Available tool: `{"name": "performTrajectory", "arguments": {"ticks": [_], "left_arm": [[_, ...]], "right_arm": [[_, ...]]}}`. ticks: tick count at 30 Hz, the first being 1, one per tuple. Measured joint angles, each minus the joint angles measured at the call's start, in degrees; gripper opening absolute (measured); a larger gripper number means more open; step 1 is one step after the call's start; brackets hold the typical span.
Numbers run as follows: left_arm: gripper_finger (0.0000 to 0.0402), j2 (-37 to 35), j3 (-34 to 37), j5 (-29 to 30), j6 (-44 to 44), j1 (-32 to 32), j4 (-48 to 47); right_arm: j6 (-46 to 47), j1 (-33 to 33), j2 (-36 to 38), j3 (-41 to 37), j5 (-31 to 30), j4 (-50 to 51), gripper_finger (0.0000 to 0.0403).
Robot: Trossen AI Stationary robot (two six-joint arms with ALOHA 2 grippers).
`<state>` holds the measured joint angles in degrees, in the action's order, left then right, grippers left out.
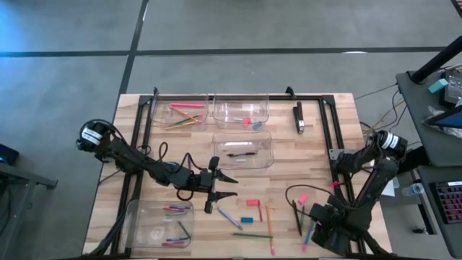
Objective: Sort crayons/erasers/pens/pencils in bins
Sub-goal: Put the gray crayon into the bottom transparent bin
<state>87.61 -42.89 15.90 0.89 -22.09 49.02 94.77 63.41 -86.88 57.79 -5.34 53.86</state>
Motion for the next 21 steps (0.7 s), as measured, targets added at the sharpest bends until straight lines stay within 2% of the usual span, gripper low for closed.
{"name": "performTrajectory", "arguments": {"ticks": [7, 15, 18, 21], "left_arm": [[0.0161, 0.0, 0.0, 0.0, 0.0, 0.0, 0.0], [0.0161, 0.0, 0.0, 0.0, 0.1, 0.0, 0.0], [0.0161, 0.0, 0.0, 0.0, 0.1, 0.0, 0.0], [0.0161, 0.0, 0.0, 0.0, 0.2, 0.0, 0.0]], "right_arm": [[1.1, 0.5, -2.8, -2.1, 1.7, -0.6, 0.0196], [1.1, 0.5, -2.5, -7.6, 4.8, -6.7, 0.0192], [1.1, 0.5, -2.4, -8.8, 5.4, -8.1, 0.0176], [0.8, 0.4, -2.4, -8.9, 5.9, -8.4, 0.0143]]}}
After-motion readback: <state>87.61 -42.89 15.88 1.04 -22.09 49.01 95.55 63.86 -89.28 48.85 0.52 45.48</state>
